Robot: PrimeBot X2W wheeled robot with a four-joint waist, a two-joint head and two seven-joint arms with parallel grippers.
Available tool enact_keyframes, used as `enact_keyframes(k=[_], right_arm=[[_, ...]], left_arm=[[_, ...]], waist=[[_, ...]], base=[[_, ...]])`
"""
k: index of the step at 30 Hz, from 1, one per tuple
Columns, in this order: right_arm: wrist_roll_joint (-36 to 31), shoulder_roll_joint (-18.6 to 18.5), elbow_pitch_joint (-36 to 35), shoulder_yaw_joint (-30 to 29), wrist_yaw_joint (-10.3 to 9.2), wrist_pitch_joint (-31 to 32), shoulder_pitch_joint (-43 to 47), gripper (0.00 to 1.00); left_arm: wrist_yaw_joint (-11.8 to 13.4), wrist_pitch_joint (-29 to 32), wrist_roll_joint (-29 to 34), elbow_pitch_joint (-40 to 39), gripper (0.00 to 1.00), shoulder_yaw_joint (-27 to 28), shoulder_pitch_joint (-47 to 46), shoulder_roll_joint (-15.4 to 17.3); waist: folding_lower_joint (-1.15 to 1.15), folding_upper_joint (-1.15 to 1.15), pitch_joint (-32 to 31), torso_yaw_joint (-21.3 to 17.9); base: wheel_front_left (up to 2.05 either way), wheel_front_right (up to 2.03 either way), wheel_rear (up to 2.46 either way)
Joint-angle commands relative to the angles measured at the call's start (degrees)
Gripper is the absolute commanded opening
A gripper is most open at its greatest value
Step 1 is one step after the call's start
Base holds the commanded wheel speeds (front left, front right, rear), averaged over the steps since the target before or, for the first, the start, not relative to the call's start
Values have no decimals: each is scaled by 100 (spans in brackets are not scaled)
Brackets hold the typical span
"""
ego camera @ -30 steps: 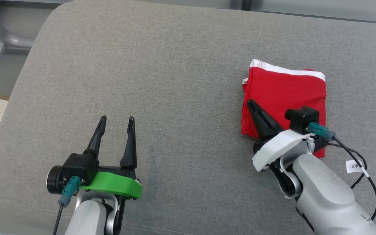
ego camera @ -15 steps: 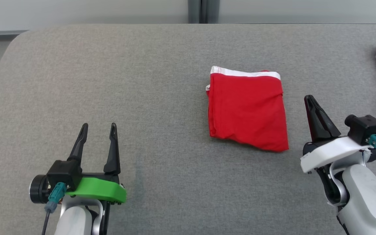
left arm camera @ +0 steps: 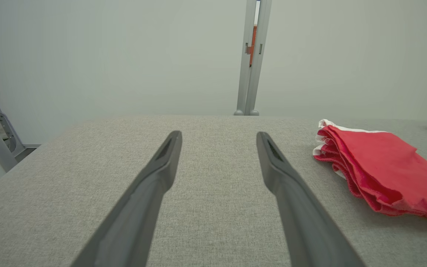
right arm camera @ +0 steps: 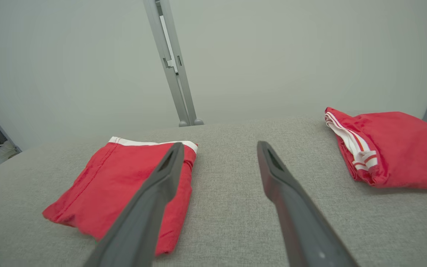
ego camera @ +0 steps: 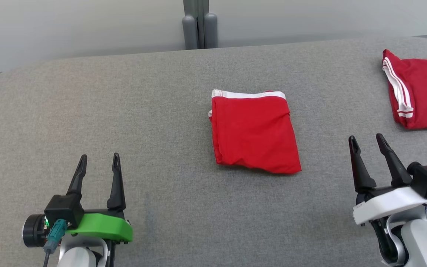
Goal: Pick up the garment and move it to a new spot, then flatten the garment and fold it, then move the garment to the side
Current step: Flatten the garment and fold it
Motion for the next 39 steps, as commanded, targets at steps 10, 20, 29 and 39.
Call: enact_keyframes(k=[10,20,29,39], right_arm=[[-326,213,-207,-204,-1,-15,598,100],[-496,335,-152,-195,-1,-15,723,100],[-566,380,-140,-212,-1,-15,777,100],[-630,404,-222,-235,-1,-15,816,100]], left_arm=[[3,0,149,-44,100,204,351,21],[25,0,269,-158,100,250,570,22],[-19,1,358,-174,100,272,613,30],[-31,1,391,-197,100,325,667,43]], waist=[[0,0,-276,77],[0,0,-499,210],[0,0,-600,373],[0,0,-612,386]], base=[[0,0,0],[0,0,0],[0,0,0],[0,0,0]])
